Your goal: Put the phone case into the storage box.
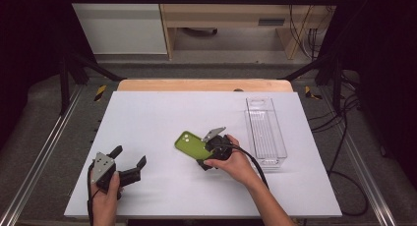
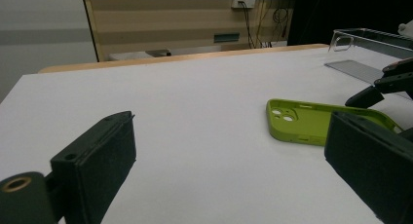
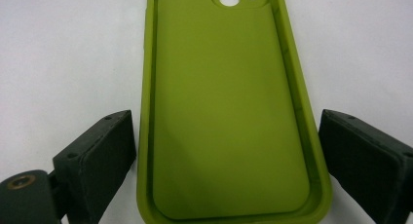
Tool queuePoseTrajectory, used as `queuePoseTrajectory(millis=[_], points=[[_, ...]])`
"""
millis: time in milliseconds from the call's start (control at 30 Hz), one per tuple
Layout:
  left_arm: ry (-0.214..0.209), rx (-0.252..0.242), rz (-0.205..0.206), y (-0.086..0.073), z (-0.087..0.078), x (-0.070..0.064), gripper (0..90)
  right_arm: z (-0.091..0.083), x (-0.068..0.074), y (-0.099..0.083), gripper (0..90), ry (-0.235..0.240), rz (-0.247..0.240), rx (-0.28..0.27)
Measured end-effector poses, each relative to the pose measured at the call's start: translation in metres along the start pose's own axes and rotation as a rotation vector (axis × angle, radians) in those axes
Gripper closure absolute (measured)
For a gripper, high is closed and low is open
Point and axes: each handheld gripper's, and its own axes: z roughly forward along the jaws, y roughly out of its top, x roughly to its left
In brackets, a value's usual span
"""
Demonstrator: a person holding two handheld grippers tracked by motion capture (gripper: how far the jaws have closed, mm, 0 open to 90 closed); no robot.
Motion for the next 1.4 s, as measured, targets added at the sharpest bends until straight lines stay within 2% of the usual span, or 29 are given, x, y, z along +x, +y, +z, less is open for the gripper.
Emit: queuePoseTrajectory(millis=[133,433,533,567,667,767,933,1000,1067,1233,1400], points=[[-0.003,0.003,0.001,0.0,0.0,0.0,4.3,-0.002,0.0,0.001,14.5,-0.01,0.011,0.004],[-0.011,-0.001,-0.003,0.0,-0.002,0.0,4.2,-0.005,0.004,0.0,17.1,-0.03,0.007,0.0],[-0.009,0.004,-0.002,0.0,-0.003,0.0,4.3,-0.013,0.011,-0.004,17.3,-0.042,-0.009,-0.041],[-0.005,0.008,-0.005,0.0,-0.004,-0.001,4.2,-0.015,0.014,-0.006,17.3,-0.059,-0.02,-0.047],[0.001,-0.008,-0.031,0.002,-0.008,-0.001,4.1,-0.026,0.024,-0.017,17.4,-0.087,-0.037,-0.091],[-0.001,-0.005,-0.027,0.001,-0.009,-0.003,4.0,-0.035,0.029,-0.029,17.5,-0.102,-0.027,-0.142],[-0.035,-0.011,-0.03,0.003,-0.008,-0.011,3.7,-0.046,0.034,-0.043,17.5,-0.119,0.003,-0.24],[-0.044,-0.016,-0.04,0.003,-0.007,-0.015,3.4,-0.05,0.039,-0.042,17.4,-0.128,-0.008,-0.263],[-0.048,-0.008,-0.024,0.003,-0.008,-0.02,2.9,-0.054,0.043,-0.041,17.4,-0.136,-0.012,-0.297],[-0.045,-0.006,-0.002,0.006,-0.009,-0.032,0.5,-0.057,0.041,-0.04,17.3,-0.163,-0.004,-0.358],[-0.087,-0.001,0.021,0.014,0.003,-0.044,0.5,-0.064,0.042,-0.04,17.3,-0.181,-0.01,-0.398]])
